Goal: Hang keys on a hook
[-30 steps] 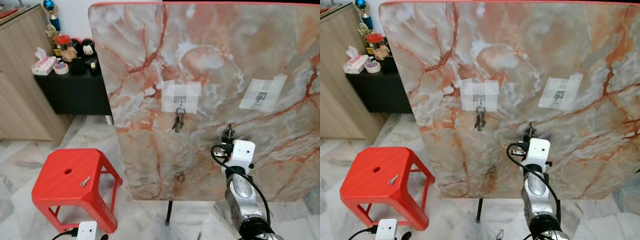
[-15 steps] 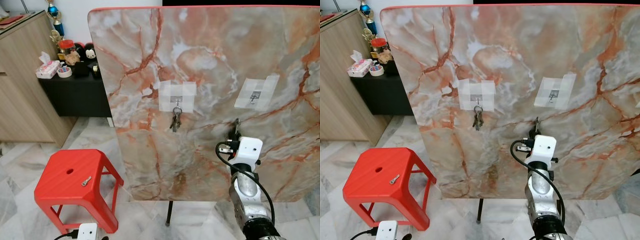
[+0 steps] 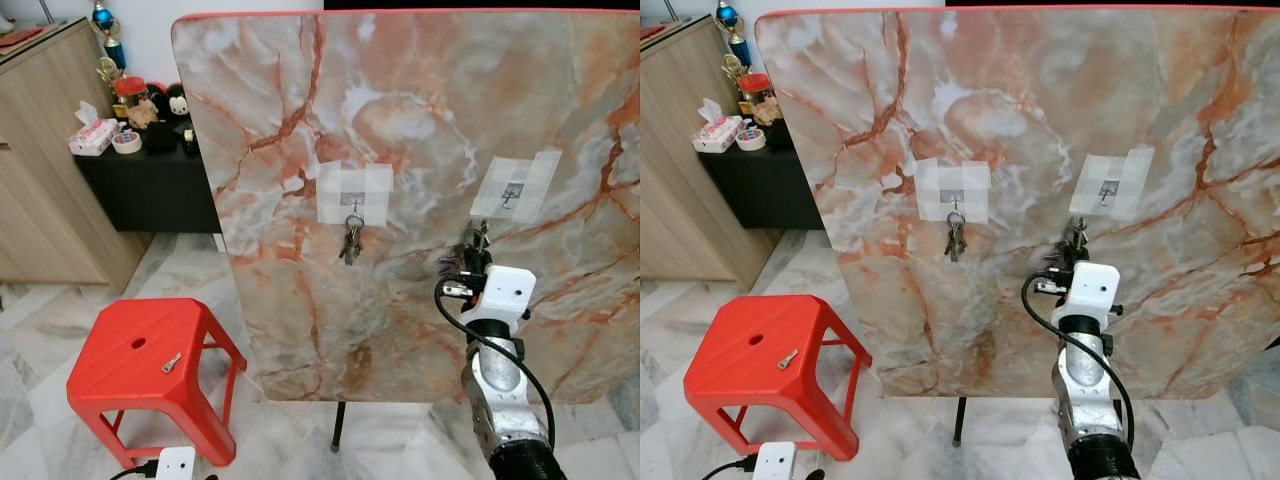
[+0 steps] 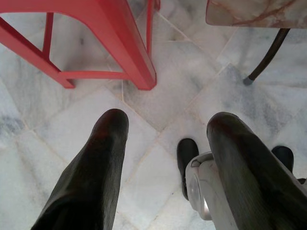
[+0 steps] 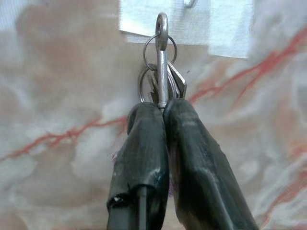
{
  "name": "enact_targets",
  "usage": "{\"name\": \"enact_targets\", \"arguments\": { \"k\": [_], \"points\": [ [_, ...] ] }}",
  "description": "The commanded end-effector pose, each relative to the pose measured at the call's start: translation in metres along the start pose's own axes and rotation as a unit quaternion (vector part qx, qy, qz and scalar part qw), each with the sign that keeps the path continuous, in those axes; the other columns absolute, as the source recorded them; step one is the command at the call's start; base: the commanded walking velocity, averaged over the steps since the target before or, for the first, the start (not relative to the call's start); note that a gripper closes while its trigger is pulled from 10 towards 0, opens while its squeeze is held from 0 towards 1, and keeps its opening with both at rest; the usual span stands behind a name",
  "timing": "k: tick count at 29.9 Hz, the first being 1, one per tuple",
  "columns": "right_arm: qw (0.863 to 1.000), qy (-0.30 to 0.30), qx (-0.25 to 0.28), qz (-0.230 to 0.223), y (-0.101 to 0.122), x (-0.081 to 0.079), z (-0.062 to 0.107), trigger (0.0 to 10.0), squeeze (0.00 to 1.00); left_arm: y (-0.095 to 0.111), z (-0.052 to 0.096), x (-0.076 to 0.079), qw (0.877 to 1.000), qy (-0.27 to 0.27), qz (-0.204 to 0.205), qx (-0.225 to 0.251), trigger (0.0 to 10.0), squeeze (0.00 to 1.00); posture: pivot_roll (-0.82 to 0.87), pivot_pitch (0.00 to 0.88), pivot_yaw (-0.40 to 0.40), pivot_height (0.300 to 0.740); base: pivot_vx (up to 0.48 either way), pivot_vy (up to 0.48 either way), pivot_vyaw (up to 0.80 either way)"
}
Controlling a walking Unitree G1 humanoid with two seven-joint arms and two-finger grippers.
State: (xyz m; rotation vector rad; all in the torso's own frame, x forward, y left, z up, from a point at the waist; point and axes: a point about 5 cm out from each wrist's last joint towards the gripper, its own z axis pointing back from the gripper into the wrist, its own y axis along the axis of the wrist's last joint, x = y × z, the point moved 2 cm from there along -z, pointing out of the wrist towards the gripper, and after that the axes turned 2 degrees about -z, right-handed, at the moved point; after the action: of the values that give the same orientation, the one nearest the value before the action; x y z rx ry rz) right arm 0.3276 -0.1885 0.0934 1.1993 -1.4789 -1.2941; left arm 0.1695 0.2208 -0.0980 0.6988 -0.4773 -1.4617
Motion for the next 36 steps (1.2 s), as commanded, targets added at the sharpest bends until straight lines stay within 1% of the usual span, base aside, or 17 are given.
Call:
{"name": "enact_targets", "arguments": {
  "k": [1, 5, 10, 15, 17, 24, 36],
  "points": [
    [1.000, -0.021, 0.018, -0.001, 0.009, 0.006, -0.001, 10.0, 0.00, -0.007, 0.002, 0.001, 1.000, -0.007, -0.013, -0.014, 10.0, 0.00, 0.01, 0.000, 0.019, 0.740, 0.000, 0.000, 0.00],
    [0.999, -0.026, 0.019, -0.002, 0.012, 0.008, -0.001, 10.0, 0.00, -0.009, 0.002, 0.001, 1.000, -0.009, -0.016, -0.017, 10.0, 0.00, 0.00, 0.000, 0.021, 0.740, 0.000, 0.000, 0.00],
    [0.999, -0.022, 0.035, -0.005, 0.024, 0.005, -0.010, 10.0, 0.00, -0.008, 0.003, -0.001, 1.000, -0.006, -0.014, -0.013, 10.0, 0.00, 0.01, 0.000, 0.023, 0.740, 0.000, 0.000, 0.00],
    [0.999, -0.025, 0.035, -0.004, 0.027, 0.006, -0.013, 10.0, 0.00, -0.009, 0.003, -0.003, 1.000, -0.003, -0.013, -0.015, 10.0, 0.00, 0.02, 0.000, 0.014, 0.740, 0.000, 0.000, 0.00],
    [0.999, -0.026, 0.038, -0.002, 0.031, 0.007, -0.017, 10.0, 0.00, -0.012, 0.004, -0.006, 1.000, 0.002, -0.011, -0.019, 10.0, 0.00, 0.02, 0.000, 0.013, 0.740, 0.000, 0.000, 0.00],
    [0.999, -0.029, 0.038, 0.001, 0.035, 0.008, -0.022, 10.0, 0.00, -0.011, 0.004, -0.009, 1.000, 0.007, -0.010, -0.018, 10.0, 0.00, 0.02, 0.000, 0.007, 0.740, 0.000, 0.000, 0.00],
    [0.999, -0.021, 0.028, -0.002, 0.034, 0.003, -0.025, 10.0, 0.00, -0.009, 0.003, -0.010, 1.000, 0.010, -0.006, -0.017, 10.0, 0.00, 0.03, 0.006, 0.006, 0.740, 0.000, 0.000, 0.00]
  ]
}}
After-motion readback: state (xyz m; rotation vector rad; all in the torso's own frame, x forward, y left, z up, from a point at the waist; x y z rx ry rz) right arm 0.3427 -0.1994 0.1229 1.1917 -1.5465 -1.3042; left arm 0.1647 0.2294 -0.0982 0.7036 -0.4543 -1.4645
